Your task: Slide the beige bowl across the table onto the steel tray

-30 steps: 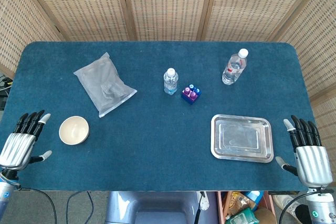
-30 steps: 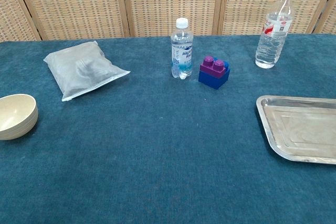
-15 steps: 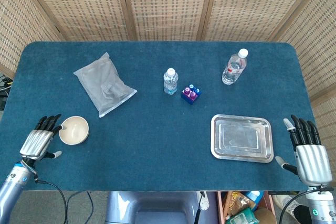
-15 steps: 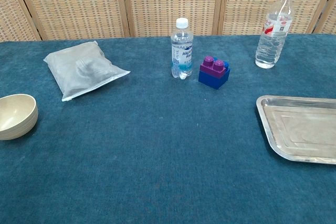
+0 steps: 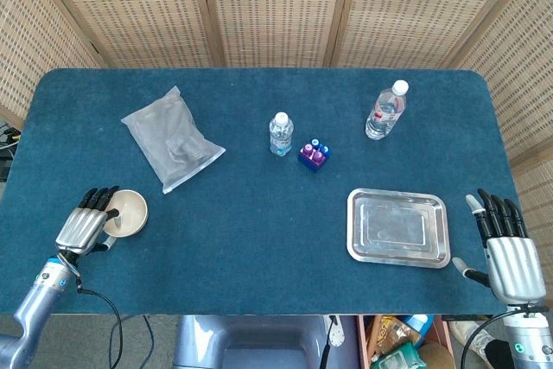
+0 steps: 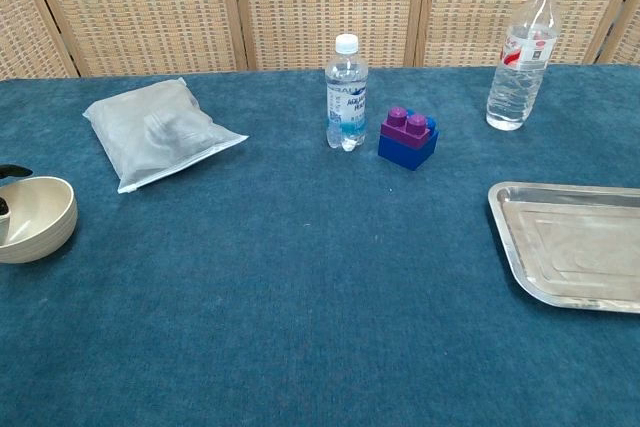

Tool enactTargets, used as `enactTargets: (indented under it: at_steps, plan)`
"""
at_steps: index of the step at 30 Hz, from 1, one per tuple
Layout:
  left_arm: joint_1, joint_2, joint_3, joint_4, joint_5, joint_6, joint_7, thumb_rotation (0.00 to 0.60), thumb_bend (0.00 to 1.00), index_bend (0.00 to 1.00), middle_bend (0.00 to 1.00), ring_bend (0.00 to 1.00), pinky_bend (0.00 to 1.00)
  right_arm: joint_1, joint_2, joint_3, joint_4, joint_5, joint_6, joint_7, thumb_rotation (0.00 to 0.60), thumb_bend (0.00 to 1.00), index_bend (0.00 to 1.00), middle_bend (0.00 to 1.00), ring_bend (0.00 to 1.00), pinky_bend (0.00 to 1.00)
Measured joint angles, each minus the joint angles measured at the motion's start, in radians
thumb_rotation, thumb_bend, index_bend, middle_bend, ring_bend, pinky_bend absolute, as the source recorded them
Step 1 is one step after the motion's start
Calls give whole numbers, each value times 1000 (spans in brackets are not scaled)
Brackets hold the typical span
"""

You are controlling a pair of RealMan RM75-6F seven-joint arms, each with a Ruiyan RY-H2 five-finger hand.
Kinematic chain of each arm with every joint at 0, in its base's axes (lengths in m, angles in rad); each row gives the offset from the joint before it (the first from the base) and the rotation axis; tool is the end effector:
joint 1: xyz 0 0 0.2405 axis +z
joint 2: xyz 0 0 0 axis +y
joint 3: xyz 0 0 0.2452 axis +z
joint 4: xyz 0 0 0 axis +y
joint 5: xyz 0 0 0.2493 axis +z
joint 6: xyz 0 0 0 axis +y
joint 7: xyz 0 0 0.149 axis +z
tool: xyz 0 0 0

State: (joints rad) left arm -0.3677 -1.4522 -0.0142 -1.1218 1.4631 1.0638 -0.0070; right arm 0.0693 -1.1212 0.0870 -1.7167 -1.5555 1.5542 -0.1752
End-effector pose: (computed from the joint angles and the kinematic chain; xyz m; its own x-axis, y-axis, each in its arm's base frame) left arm -0.3514 0.2784 0.0077 0.5618 0.2876 0.7756 0.8272 -0.1934 -0.5275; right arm -0.2798 -0.1899 0.1200 0.4538 0.0996 0.8855 -0.8868 -0.0469 0.4597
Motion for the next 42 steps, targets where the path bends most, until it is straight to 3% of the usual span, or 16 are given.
enactTargets:
  at_steps: [9, 16, 19, 26, 32, 42]
  plan:
    - [-4, 21, -2, -46, 36, 66, -13, 600, 383, 663, 0, 0, 0, 3, 1, 0, -3, 6, -7, 3, 600, 0, 0, 0, 0, 0]
    - [-67, 64, -21, -205, 98, 80, 57, 600, 385, 663, 0, 0, 0, 5, -2, 5, -5, 21, -14, -6, 600, 0, 0, 0, 0, 0]
    - [-124, 79, -38, -295, 110, 34, 122, 600, 386, 663, 0, 0, 0, 7, -3, 9, -5, 28, -14, -15, 600, 0, 0, 0, 0, 0]
    - [-343, 57, -97, -405, 124, -208, 309, 600, 386, 663, 0, 0, 0, 7, -8, 23, -17, 71, -18, -43, 600, 0, 0, 0, 0, 0]
    - [-497, -59, -140, -367, 98, -356, 366, 600, 387, 663, 0, 0, 0, 2, -13, 43, -32, 124, -12, -78, 600, 0, 0, 0, 0, 0]
    - [-634, -268, -151, -151, 71, -434, 330, 600, 387, 652, 0, 0, 0, 1, -15, 70, -24, 196, -20, -86, 600, 0, 0, 0, 0, 0]
